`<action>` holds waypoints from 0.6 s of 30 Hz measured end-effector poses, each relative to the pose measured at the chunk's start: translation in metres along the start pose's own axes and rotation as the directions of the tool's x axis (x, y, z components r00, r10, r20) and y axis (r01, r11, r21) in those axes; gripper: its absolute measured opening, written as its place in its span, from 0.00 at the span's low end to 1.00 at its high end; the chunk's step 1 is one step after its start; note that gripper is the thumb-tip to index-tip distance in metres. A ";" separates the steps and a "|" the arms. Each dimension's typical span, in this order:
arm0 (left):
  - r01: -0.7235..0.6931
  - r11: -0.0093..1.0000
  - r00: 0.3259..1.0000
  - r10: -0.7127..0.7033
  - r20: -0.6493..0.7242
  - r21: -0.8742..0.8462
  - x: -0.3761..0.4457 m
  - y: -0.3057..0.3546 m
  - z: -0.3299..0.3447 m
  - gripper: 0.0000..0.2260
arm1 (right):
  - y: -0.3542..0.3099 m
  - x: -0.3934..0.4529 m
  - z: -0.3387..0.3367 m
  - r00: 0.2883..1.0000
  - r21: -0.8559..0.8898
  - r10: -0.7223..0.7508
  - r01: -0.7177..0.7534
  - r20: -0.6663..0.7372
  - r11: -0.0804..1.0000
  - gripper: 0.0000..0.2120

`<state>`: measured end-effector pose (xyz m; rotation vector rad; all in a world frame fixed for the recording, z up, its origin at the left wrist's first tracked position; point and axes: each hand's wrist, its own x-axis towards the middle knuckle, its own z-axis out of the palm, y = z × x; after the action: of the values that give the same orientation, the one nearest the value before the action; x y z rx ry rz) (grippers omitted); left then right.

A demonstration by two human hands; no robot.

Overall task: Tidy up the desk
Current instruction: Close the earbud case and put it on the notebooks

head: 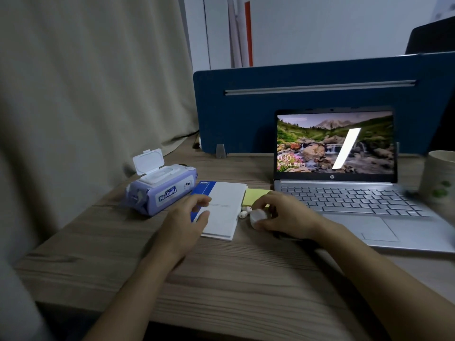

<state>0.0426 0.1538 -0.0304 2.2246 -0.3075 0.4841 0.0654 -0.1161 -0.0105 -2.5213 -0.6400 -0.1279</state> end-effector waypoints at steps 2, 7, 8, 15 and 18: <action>-0.030 1.000 0.998 0.030 0.048 -0.007 0.007 0.008 0.005 0.11 | 0.001 -0.007 -0.004 1.000 0.040 -0.004 0.005 -0.011 0.999 0.17; -0.100 0.994 0.970 0.109 0.219 -0.052 0.029 0.032 0.031 0.12 | 0.006 -0.019 -0.022 0.992 0.329 0.090 -0.057 -0.086 0.943 0.19; -0.108 0.992 0.959 0.120 0.258 -0.062 0.035 0.037 0.037 0.14 | 0.009 -0.020 -0.026 0.990 0.386 0.109 -0.067 -0.087 0.920 0.19; -0.161 0.969 0.928 0.214 0.304 -0.189 0.055 0.050 0.081 0.25 | 0.030 -0.022 -0.027 0.952 0.743 0.274 -0.083 -0.139 0.664 0.14; -0.206 0.960 0.929 0.253 0.269 -0.192 0.056 0.044 0.086 0.27 | 0.027 -0.018 -0.024 0.964 0.813 0.255 -0.086 -0.079 0.577 0.10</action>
<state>0.0968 0.0561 -0.0267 2.1081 -0.7445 0.2406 0.0632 -0.1563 -0.0066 -1.6227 -0.2587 0.0060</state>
